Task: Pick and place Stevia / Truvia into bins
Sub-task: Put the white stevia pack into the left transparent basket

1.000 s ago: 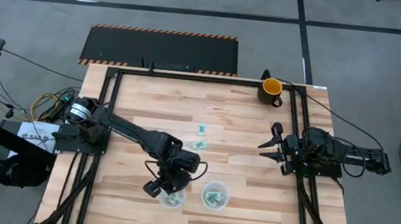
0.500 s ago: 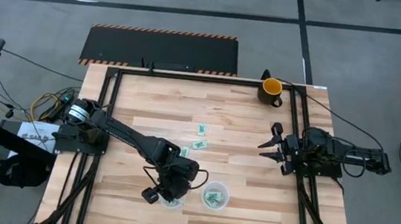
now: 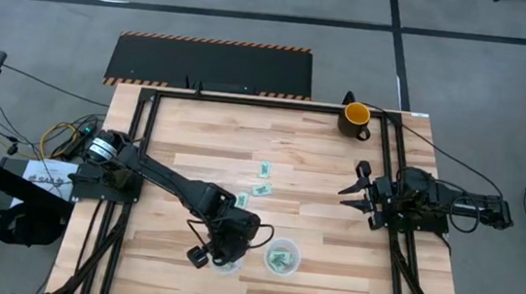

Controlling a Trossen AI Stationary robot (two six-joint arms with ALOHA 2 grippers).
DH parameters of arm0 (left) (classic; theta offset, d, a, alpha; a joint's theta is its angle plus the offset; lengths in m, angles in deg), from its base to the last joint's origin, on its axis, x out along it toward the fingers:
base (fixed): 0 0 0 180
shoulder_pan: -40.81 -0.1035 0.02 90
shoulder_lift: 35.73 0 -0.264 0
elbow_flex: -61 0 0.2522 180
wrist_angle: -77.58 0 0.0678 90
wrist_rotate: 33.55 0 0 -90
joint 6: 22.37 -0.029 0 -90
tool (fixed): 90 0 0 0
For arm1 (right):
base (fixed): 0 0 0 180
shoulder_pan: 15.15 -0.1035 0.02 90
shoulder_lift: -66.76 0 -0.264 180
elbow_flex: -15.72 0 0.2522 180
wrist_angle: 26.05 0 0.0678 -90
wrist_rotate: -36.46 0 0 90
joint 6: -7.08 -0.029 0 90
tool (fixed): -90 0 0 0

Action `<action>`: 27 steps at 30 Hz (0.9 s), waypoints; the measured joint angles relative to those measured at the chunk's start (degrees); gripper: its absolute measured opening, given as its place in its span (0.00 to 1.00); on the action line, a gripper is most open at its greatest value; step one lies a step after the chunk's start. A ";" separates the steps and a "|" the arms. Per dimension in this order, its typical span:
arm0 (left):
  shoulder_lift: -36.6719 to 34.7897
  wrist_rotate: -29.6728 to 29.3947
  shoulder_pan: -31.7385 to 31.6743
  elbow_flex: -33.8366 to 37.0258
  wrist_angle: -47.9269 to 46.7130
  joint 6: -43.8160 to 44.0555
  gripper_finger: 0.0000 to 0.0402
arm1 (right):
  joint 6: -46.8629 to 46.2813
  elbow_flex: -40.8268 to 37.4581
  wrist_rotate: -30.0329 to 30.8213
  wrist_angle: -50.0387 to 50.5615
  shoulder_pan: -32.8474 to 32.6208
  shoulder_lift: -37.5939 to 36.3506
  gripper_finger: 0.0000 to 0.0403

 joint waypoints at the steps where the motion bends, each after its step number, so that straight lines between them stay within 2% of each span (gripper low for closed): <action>1: 0.00 0.00 0.00 0.00 0.00 0.14 0.07 | -0.02 0.00 0.00 0.00 -0.02 0.00 0.28; 17: 0.00 -1.28 0.00 0.00 -0.47 1.39 0.07 | -0.01 -0.01 0.00 0.01 -0.02 0.01 0.28; 27: 0.00 -2.57 -0.02 0.00 -0.83 3.92 0.19 | -0.02 -0.02 0.00 0.01 -0.01 0.00 0.28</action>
